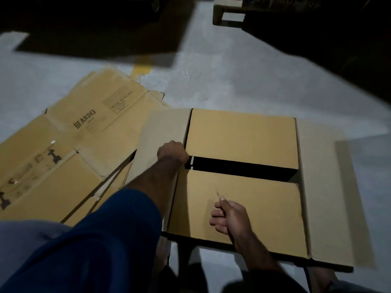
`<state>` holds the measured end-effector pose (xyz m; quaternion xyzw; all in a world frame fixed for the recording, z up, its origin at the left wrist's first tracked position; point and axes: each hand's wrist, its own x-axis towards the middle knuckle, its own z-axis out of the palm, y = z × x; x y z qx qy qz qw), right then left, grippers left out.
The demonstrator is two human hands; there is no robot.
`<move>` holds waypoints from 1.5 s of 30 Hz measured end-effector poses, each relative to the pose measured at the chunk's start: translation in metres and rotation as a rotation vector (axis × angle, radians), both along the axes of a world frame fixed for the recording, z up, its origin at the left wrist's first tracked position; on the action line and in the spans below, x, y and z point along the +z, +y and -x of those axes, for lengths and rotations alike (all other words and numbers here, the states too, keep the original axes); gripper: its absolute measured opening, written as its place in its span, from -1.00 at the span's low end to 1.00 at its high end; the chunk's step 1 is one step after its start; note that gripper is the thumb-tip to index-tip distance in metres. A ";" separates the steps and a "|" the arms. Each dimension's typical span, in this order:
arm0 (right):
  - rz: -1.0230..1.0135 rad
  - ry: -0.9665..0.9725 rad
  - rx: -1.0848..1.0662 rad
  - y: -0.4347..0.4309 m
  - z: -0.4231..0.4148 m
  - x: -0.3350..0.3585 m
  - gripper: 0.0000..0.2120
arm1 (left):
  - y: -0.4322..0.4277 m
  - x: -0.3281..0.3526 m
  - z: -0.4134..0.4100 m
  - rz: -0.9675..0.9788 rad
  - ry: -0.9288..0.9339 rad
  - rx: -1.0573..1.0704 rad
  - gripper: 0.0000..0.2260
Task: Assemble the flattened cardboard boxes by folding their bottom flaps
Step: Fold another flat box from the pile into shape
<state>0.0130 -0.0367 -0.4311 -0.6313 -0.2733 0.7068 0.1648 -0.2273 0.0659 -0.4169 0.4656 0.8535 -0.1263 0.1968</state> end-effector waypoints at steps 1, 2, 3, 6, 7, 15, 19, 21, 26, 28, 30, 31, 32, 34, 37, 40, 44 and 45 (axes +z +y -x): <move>-0.014 0.011 -0.024 0.009 0.002 0.000 -0.69 | 0.002 -0.004 0.001 0.002 -0.036 0.004 -0.71; -0.030 0.026 -0.051 0.019 0.005 -0.001 -0.71 | 0.003 -0.008 0.002 -0.002 -0.075 0.005 -0.72; -0.052 0.042 -0.074 0.030 0.007 -0.001 -0.73 | 0.004 -0.011 0.004 -0.008 -0.112 0.007 -0.73; -0.173 0.026 -0.074 0.057 0.010 -0.002 -0.77 | 0.004 -0.013 0.008 -0.057 -0.188 0.037 -0.76; -0.217 0.012 -0.058 0.064 0.010 -0.002 -0.77 | 0.003 -0.014 0.009 -0.077 -0.202 0.051 -0.77; -0.256 -0.011 -0.080 0.068 0.002 -0.016 -0.75 | 0.002 -0.020 0.014 -0.176 -0.215 0.054 -0.82; -0.288 -0.065 -0.086 0.063 0.002 -0.022 -0.73 | 0.005 -0.024 0.014 -0.168 -0.172 0.032 -0.80; -0.286 -0.062 -0.084 0.064 0.003 -0.023 -0.73 | 0.008 -0.024 0.016 -0.173 -0.150 0.057 -0.74; -0.259 -0.043 -0.107 0.066 0.004 -0.026 -0.74 | 0.036 -0.016 0.023 -0.209 -0.061 0.108 -0.63; -0.250 -0.033 -0.114 0.068 0.004 -0.028 -0.75 | 0.050 -0.014 0.026 -0.188 -0.028 0.074 -0.61; -0.244 -0.022 -0.120 0.069 0.004 -0.030 -0.76 | 0.062 -0.013 0.028 -0.174 0.024 0.006 -0.61; -0.243 -0.020 -0.122 0.069 0.004 -0.031 -0.76 | 0.067 -0.013 0.028 -0.166 0.047 -0.031 -0.61; -0.245 -0.022 -0.121 0.069 0.004 -0.032 -0.76 | 0.072 -0.013 0.029 -0.156 0.065 -0.061 -0.62; -0.250 -0.032 -0.113 0.070 0.004 -0.034 -0.75 | 0.078 -0.014 0.032 -0.142 0.079 -0.089 -0.63; -0.241 -0.028 -0.110 0.071 0.002 -0.037 -0.75 | 0.086 -0.014 0.032 -0.098 0.033 -0.091 -0.68; -0.220 -0.036 -0.108 0.075 0.002 -0.041 -0.75 | 0.093 -0.013 0.024 -0.068 -0.012 -0.145 -0.71; -0.253 -0.129 -0.053 0.076 0.004 -0.037 -0.75 | 0.097 -0.018 0.026 -0.091 -0.053 -0.107 -0.73; -0.295 -0.181 -0.012 0.078 0.004 -0.033 -0.76 | 0.095 -0.021 0.029 -0.112 -0.084 -0.070 -0.74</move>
